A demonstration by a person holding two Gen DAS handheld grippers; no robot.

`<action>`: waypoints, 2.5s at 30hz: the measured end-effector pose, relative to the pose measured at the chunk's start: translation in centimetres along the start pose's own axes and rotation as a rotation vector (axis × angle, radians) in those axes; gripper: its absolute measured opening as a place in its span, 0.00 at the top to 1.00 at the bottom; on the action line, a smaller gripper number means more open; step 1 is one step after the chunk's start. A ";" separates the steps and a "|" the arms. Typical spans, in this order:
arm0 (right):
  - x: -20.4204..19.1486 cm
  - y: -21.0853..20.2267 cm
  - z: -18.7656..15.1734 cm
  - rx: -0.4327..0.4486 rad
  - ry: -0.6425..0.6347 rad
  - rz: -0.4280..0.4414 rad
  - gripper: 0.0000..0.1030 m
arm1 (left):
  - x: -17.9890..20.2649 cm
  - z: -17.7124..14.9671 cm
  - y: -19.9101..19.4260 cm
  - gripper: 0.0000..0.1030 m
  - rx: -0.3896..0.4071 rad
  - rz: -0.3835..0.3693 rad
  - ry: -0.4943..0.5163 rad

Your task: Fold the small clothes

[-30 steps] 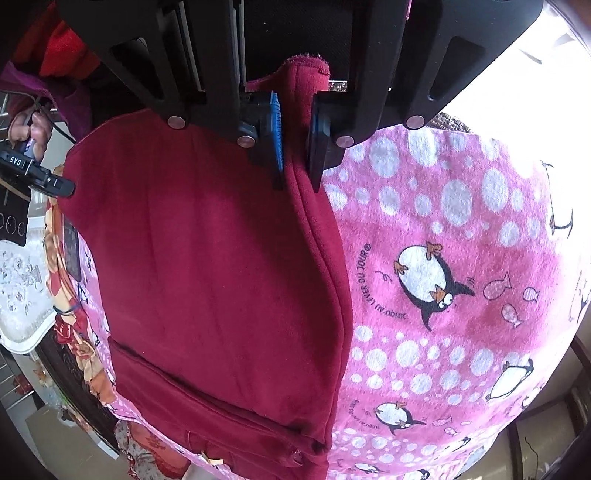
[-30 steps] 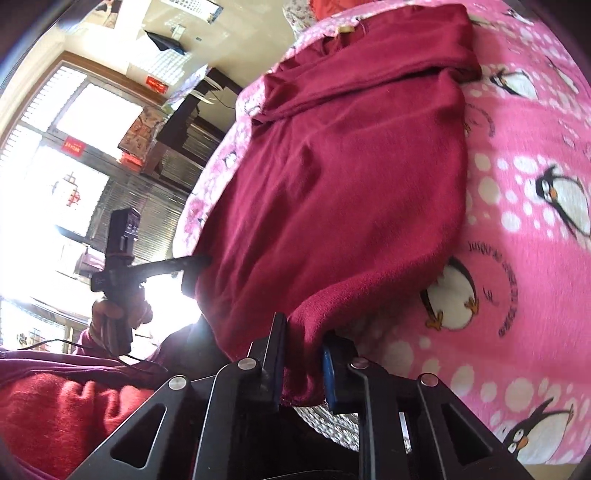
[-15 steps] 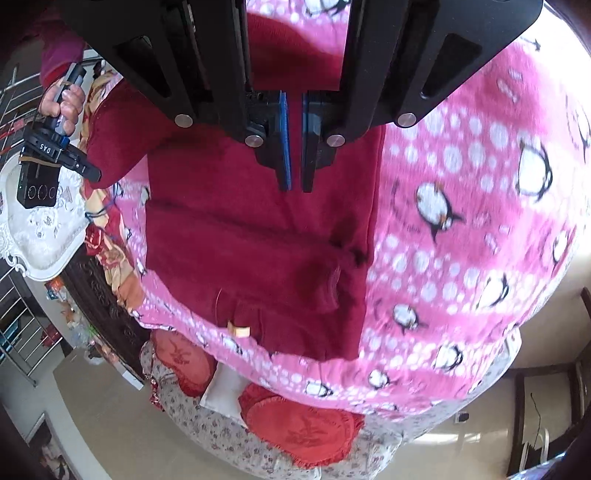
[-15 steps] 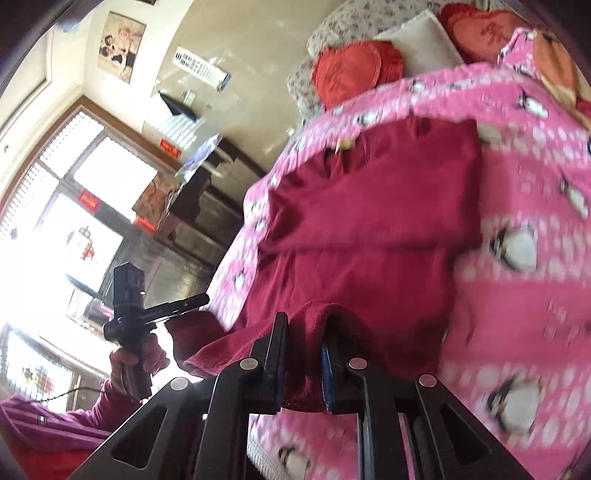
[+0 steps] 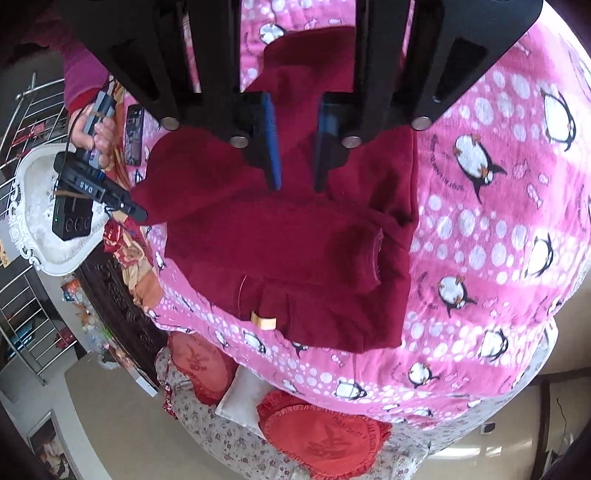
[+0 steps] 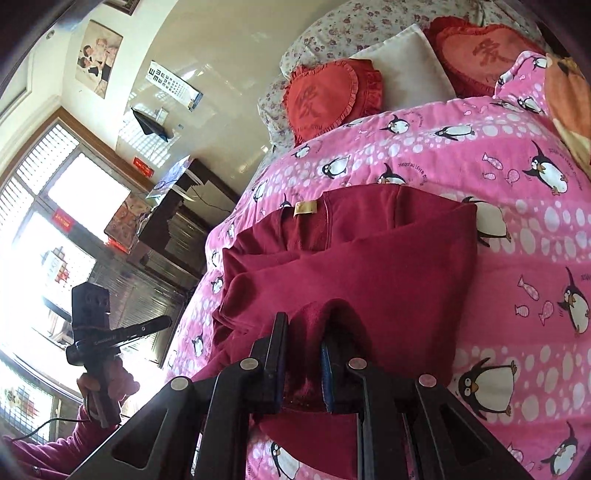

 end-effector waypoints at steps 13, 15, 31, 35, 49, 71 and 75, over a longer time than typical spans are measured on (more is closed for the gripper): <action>0.8 -0.2 -0.6 -0.016 0.008 -0.001 0.86 | -3.0 -12.7 -3.0 0.30 -0.086 -0.030 -0.306; 1.0 -0.3 -0.7 -0.017 0.018 -0.003 0.86 | -2.5 -13.4 -2.8 0.30 -0.099 -0.036 -0.280; 1.6 -1.3 -1.2 -0.011 0.036 -0.014 0.86 | 1.4 -14.3 3.0 0.66 -0.137 -0.107 -0.213; 1.1 -1.8 -0.7 0.006 0.028 0.001 0.86 | 3.1 -11.8 1.8 0.89 -0.082 -0.108 -0.080; 1.2 -1.1 5.9 0.145 0.046 -0.018 0.86 | 0.3 6.9 2.7 0.93 0.247 -0.069 -0.028; 3.7 1.5 11.0 0.207 -0.017 -0.155 0.56 | -5.1 14.9 10.2 0.24 0.256 0.006 -0.144; 2.4 5.5 9.3 0.129 -0.142 -0.211 0.61 | -5.5 13.6 13.6 0.24 0.170 0.140 -0.102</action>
Point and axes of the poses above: each gripper's, at about its wrist camera, not at the fingertips, and y roughly the way its jaws point, x to its right, z to its top, the point moved 5 cm from there along y, roughly the way its jaws point, and after that the axes turned 14 degrees about x, right-handed, at the moved point
